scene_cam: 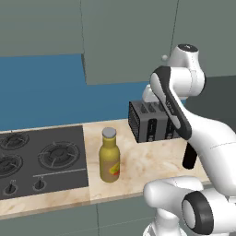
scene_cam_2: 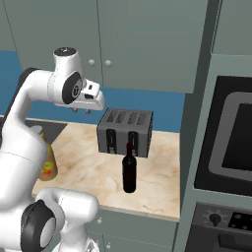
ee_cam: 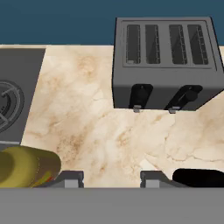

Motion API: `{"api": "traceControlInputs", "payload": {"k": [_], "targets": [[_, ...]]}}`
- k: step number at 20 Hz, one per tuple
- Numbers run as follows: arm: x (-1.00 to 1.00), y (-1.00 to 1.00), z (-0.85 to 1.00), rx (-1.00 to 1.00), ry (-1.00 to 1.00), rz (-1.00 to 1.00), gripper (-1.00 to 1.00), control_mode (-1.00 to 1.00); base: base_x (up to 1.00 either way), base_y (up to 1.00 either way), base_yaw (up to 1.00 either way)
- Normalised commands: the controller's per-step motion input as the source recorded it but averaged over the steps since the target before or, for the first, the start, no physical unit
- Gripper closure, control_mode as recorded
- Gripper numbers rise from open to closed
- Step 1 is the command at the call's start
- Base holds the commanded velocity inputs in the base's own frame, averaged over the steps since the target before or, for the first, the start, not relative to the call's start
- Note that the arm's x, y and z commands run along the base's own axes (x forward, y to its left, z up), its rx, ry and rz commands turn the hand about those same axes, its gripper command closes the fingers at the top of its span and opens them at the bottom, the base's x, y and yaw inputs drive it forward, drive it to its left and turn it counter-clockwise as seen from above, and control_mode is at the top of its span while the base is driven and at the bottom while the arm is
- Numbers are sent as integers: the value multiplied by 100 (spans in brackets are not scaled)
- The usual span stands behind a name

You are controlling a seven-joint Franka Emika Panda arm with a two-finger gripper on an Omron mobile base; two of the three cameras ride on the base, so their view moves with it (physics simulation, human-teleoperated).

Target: There is a wine glass and glass cup on the dining counter. Place the wine bottle next to the wine glass and the juice bottle next to the glass cup.

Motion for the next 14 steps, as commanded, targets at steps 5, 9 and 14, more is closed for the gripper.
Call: {"api": "traceControlInputs", "payload": {"k": [5,9,14], "targets": [[-12,6,-8,0,2,0,-100,-100,0,0,0],[-30,17,-6,0,0,0,-100,-100,0,0,0],[-22,31,-2,0,0,0,-100,-100,0,0,0]]}}
